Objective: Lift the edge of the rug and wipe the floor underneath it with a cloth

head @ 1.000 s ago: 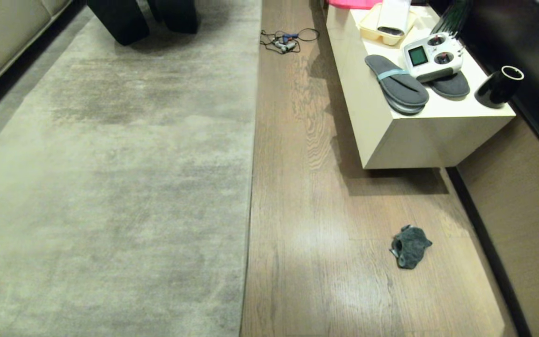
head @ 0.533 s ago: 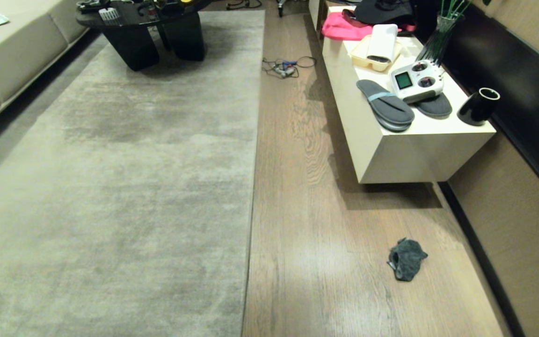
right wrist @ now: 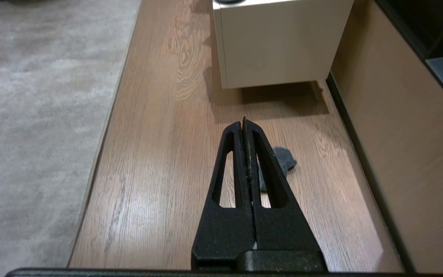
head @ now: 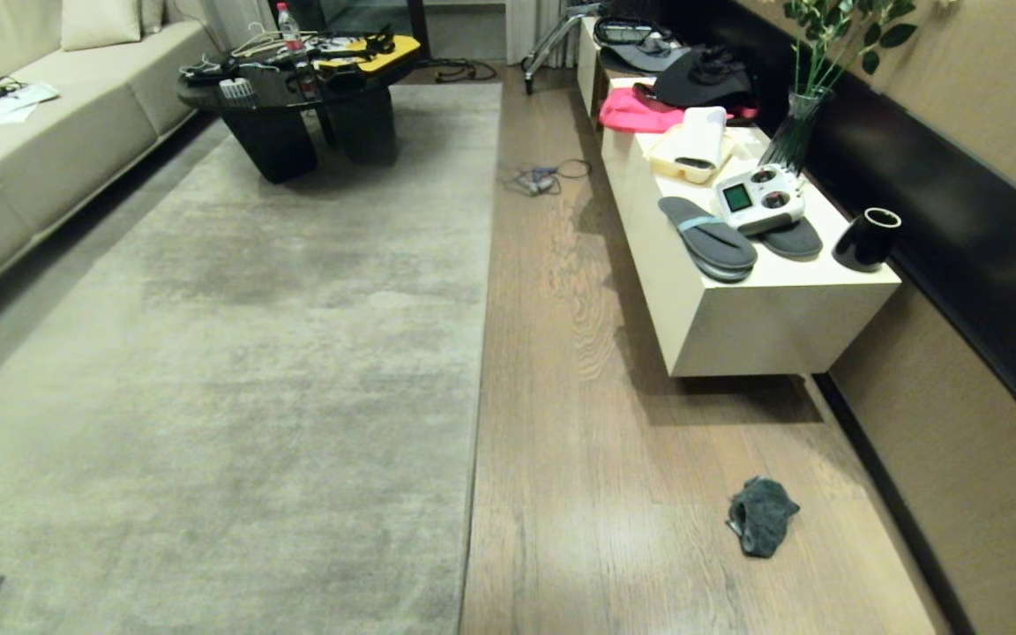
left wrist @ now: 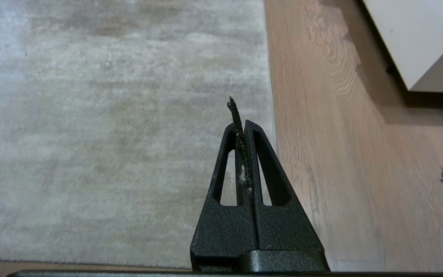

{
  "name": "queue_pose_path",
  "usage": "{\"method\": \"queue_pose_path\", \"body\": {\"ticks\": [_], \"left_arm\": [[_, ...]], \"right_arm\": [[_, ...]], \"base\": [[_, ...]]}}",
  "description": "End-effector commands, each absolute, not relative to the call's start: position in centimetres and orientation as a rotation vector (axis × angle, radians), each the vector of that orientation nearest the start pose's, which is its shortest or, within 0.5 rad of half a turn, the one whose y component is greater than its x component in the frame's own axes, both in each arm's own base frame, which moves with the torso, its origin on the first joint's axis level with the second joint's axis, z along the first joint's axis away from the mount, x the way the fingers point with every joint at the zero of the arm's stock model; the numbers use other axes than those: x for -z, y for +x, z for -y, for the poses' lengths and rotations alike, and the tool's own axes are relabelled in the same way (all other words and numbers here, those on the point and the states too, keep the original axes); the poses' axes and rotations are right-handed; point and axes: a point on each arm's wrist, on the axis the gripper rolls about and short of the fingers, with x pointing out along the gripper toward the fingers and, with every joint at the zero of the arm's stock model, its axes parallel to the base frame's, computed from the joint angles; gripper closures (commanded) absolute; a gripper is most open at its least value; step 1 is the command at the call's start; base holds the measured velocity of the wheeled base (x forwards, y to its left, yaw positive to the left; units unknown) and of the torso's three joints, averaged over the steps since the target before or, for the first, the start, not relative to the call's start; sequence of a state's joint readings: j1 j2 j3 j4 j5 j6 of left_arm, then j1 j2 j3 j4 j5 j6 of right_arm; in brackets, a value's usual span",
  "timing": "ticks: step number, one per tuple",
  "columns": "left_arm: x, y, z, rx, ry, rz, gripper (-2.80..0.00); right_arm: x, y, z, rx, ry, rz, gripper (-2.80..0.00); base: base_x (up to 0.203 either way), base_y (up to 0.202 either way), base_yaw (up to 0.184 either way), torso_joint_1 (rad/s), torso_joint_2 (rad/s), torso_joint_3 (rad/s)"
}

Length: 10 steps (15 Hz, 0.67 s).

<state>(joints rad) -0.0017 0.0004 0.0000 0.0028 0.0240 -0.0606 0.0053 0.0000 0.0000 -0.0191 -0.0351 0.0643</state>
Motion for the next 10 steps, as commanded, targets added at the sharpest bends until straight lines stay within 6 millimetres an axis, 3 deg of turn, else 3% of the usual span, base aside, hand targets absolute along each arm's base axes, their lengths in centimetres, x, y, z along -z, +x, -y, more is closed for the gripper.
{"method": "queue_pose_path", "body": {"ticks": [1, 10], "left_arm": [[-7.52, -2.27, -0.06, -0.023, -0.061, -0.004, 0.0], [-7.52, -2.27, -0.06, -0.023, -0.061, -0.004, 0.0]], "right_arm": [[-7.76, -2.27, 0.09, 0.029, 0.065, 0.019, 0.0], [-7.76, -2.27, 0.09, 0.029, 0.065, 0.019, 0.0]], "base": [[0.0, 0.0, 0.0, 0.002, 0.0, 0.197], [0.0, 0.0, 0.0, 0.001, 0.0, 0.178]]}}
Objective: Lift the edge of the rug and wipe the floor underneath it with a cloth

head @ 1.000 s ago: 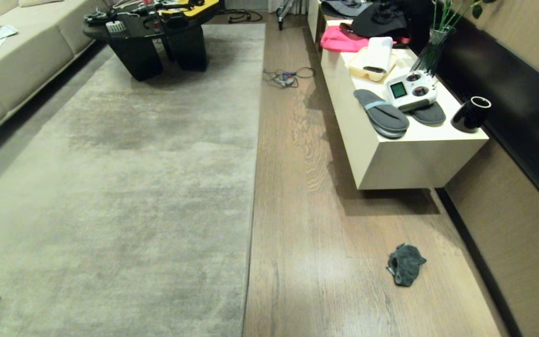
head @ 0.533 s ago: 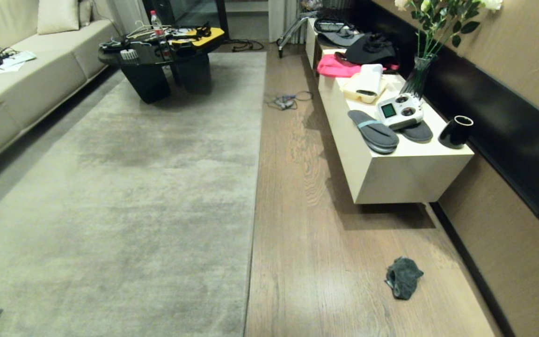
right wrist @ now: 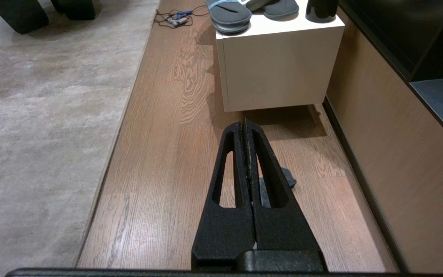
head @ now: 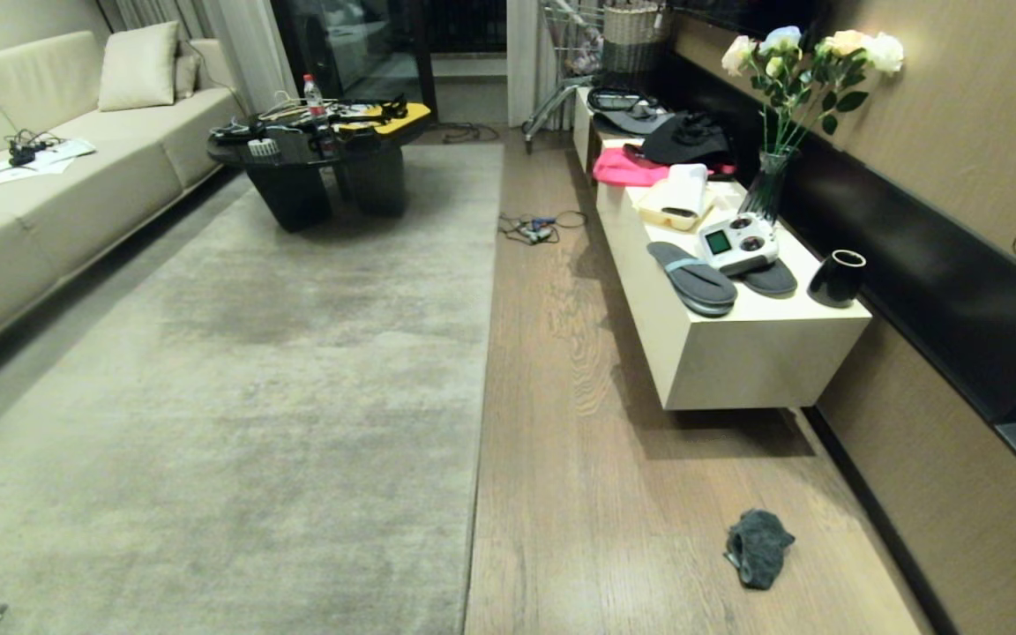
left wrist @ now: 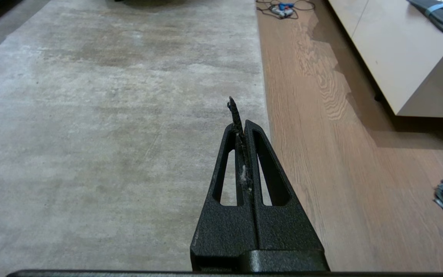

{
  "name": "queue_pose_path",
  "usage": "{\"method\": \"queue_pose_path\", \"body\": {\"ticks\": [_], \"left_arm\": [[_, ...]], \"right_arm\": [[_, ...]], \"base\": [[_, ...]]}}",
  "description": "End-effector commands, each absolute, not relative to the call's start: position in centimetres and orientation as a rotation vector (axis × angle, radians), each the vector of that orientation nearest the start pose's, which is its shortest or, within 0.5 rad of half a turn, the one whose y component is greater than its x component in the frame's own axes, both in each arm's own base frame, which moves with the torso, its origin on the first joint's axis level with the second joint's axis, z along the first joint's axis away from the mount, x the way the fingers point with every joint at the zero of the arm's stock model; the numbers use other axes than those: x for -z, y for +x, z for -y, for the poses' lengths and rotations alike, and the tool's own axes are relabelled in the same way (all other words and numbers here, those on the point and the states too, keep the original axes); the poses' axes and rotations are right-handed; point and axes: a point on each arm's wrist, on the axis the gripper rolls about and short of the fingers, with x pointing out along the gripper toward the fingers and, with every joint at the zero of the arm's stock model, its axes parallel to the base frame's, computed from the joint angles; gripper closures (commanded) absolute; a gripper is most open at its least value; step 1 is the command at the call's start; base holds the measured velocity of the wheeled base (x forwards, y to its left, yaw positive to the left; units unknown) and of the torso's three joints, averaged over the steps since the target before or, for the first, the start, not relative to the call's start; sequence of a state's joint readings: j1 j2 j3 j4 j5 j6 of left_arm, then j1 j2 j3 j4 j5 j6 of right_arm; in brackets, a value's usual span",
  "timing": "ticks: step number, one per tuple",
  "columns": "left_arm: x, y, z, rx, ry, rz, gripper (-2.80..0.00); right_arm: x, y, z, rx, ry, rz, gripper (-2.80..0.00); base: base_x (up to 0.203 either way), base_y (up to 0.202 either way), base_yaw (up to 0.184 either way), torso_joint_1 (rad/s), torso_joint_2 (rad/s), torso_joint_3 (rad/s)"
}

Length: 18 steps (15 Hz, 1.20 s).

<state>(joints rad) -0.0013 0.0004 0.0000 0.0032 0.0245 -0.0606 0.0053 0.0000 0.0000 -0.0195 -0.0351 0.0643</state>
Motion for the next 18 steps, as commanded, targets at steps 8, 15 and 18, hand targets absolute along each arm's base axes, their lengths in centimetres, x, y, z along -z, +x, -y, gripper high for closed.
{"method": "queue_pose_path", "body": {"ticks": [8, 15, 18], "left_arm": [[-7.54, -2.27, -0.06, -0.022, -0.061, -0.002, 0.0], [-7.54, -2.27, -0.06, -0.022, -0.061, -0.002, 0.0], [-7.54, -2.27, -0.06, -0.022, -0.061, -0.002, 0.0]], "right_arm": [[-7.76, -2.27, 0.09, 0.029, 0.065, 0.019, 0.0], [-7.76, -2.27, 0.09, 0.029, 0.065, 0.019, 0.0], [-7.76, -2.27, 0.09, 0.03, 0.065, 0.019, 0.0]], "base": [[0.0, 0.0, 0.0, 0.0, 0.0, 0.025], [0.0, 0.0, 0.0, 0.0, 0.0, 0.0], [0.0, 0.0, 0.0, 0.0, 0.0, 0.0]]}}
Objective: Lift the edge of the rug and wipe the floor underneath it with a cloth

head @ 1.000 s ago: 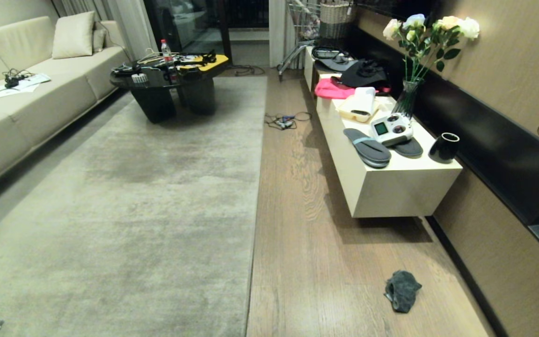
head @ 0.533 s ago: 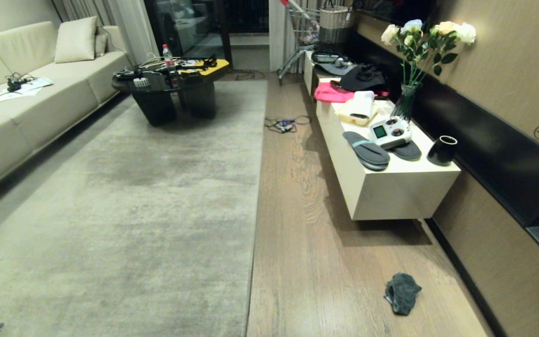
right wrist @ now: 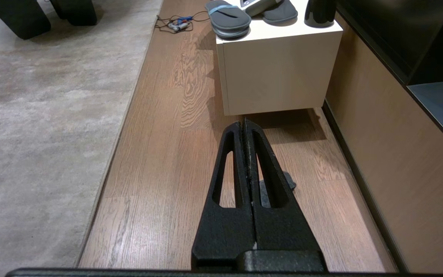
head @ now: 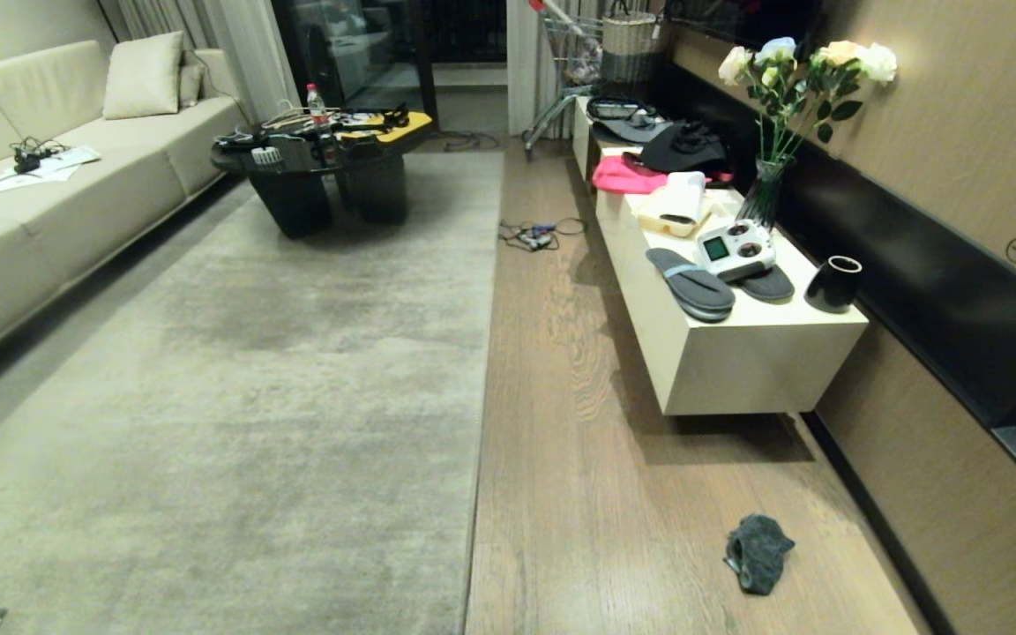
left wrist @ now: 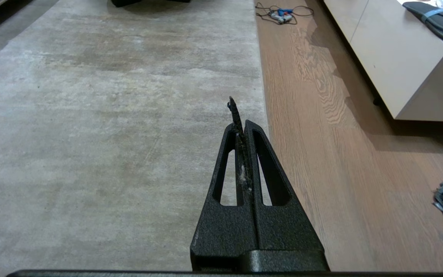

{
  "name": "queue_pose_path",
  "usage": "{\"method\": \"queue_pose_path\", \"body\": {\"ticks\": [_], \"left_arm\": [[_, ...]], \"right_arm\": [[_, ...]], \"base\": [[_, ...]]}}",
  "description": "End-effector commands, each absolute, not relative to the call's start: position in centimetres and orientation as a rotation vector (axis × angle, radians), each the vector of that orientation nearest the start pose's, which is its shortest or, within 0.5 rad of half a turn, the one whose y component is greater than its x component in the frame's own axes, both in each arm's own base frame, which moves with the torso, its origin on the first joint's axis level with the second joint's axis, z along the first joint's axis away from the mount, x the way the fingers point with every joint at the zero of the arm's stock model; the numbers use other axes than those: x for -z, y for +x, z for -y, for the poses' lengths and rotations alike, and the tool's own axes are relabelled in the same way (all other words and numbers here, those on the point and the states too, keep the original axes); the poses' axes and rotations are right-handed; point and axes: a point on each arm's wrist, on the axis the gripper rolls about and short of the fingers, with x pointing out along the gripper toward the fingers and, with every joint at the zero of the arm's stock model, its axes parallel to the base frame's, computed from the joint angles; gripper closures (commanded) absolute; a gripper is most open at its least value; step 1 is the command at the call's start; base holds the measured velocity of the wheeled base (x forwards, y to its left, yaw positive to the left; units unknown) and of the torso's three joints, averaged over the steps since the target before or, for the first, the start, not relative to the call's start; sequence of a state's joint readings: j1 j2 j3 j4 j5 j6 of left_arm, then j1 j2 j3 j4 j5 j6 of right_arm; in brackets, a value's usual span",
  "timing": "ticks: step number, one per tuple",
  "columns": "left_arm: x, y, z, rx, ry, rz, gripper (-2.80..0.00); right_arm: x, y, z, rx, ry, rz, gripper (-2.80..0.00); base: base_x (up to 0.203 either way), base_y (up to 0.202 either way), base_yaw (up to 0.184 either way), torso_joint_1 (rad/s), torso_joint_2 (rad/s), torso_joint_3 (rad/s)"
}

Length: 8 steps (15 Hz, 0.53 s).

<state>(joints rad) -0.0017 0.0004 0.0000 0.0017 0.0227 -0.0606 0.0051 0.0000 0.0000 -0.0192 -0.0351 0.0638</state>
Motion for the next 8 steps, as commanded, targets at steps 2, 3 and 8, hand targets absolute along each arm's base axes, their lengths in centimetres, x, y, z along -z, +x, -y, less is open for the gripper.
{"method": "queue_pose_path", "body": {"ticks": [2, 3, 8], "left_arm": [[-7.54, -2.27, -0.06, -0.022, -0.061, -0.002, 0.0], [-7.54, -2.27, -0.06, -0.022, -0.061, -0.002, 0.0], [-7.54, -2.27, -0.06, -0.023, -0.061, -0.002, 0.0]], "right_arm": [[-7.76, -2.27, 0.09, 0.029, 0.065, 0.019, 0.0], [-7.76, -2.27, 0.09, 0.029, 0.065, 0.019, 0.0], [-7.77, -2.27, 0.09, 0.028, 0.069, 0.021, 0.0]], "base": [[0.0, 0.0, 0.0, 0.0, 0.0, 0.0], [0.0, 0.0, 0.0, 0.0, 0.0, 0.0], [0.0, 0.0, 0.0, 0.0, 0.0, 0.0]]}}
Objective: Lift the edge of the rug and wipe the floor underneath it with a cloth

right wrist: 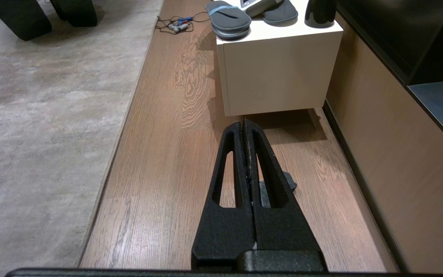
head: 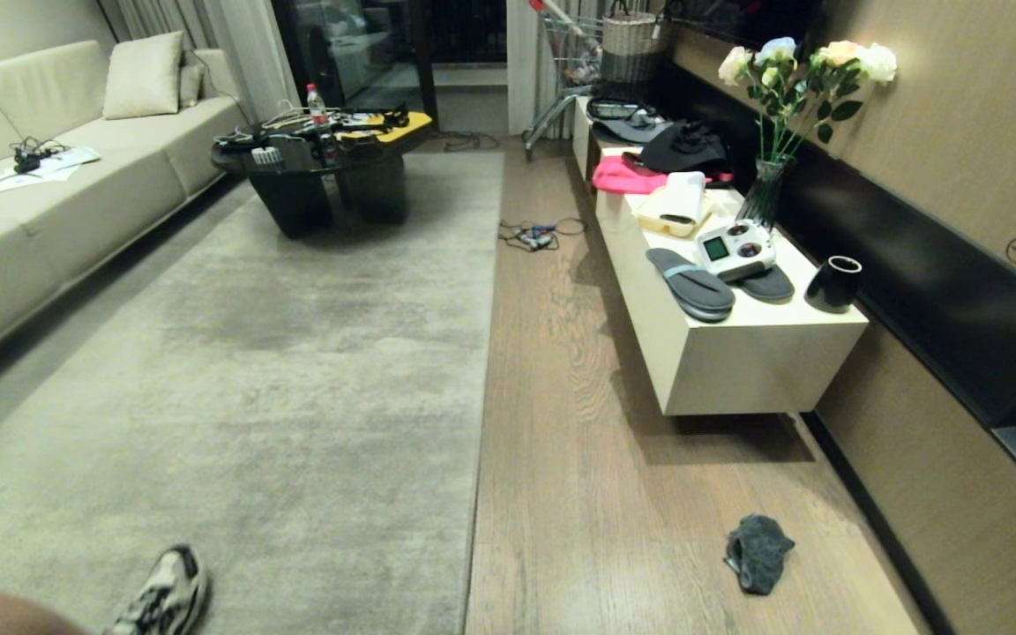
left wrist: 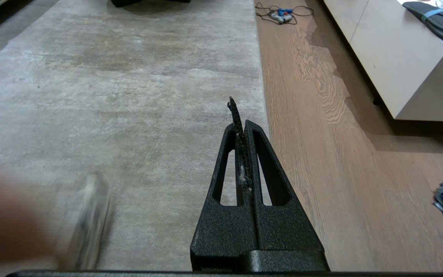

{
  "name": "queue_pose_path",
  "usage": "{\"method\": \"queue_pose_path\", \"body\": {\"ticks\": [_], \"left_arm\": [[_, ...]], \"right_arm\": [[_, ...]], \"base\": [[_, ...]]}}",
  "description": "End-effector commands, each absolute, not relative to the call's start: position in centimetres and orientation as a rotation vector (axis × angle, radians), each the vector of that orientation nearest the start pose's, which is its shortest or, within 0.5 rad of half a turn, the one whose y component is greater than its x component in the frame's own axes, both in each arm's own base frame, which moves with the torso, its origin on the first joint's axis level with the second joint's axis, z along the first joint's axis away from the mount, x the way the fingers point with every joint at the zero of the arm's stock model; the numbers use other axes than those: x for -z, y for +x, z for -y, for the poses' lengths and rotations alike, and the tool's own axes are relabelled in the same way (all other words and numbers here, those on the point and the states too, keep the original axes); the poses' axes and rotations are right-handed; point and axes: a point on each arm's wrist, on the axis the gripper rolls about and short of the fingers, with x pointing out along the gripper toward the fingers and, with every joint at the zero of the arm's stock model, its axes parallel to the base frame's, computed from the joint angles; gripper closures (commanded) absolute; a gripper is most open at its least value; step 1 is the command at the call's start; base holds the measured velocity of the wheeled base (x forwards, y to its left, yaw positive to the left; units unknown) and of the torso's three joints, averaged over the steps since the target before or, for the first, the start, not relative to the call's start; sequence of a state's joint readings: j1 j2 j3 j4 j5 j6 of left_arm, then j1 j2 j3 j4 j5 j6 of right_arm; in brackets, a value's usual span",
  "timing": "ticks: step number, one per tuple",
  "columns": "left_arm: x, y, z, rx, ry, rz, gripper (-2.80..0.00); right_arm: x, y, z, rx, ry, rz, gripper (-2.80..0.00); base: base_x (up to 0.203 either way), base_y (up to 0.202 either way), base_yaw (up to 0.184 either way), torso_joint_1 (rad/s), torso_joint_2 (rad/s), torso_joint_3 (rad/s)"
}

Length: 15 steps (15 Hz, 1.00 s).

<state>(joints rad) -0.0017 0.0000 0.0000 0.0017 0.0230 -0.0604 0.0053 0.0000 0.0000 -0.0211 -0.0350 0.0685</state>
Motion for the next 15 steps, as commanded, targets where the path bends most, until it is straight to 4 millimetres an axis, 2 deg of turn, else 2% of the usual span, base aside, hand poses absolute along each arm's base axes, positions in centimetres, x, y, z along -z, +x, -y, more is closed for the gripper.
{"method": "queue_pose_path", "body": {"ticks": [1, 10, 15], "left_arm": [[-7.54, -2.27, -0.06, -0.022, -0.061, -0.002, 0.0], [-7.53, -2.28, -0.06, -0.022, -0.061, -0.001, 0.0], [-7.53, -2.28, -0.06, -0.022, -0.061, -0.001, 0.0]], "right_arm": [[-7.77, -2.27, 0.09, 0.029, 0.069, 0.021, 0.0], [-7.77, -2.28, 0.09, 0.029, 0.065, 0.022, 0.0], [-7.77, -2.27, 0.09, 0.028, 0.066, 0.021, 0.0]], "base": [[0.0, 0.0, 0.0, 0.0, 0.0, 0.0], [0.0, 0.0, 0.0, 0.0, 0.0, 0.0], [0.0, 0.0, 0.0, -0.017, -0.3, -0.33]]}}
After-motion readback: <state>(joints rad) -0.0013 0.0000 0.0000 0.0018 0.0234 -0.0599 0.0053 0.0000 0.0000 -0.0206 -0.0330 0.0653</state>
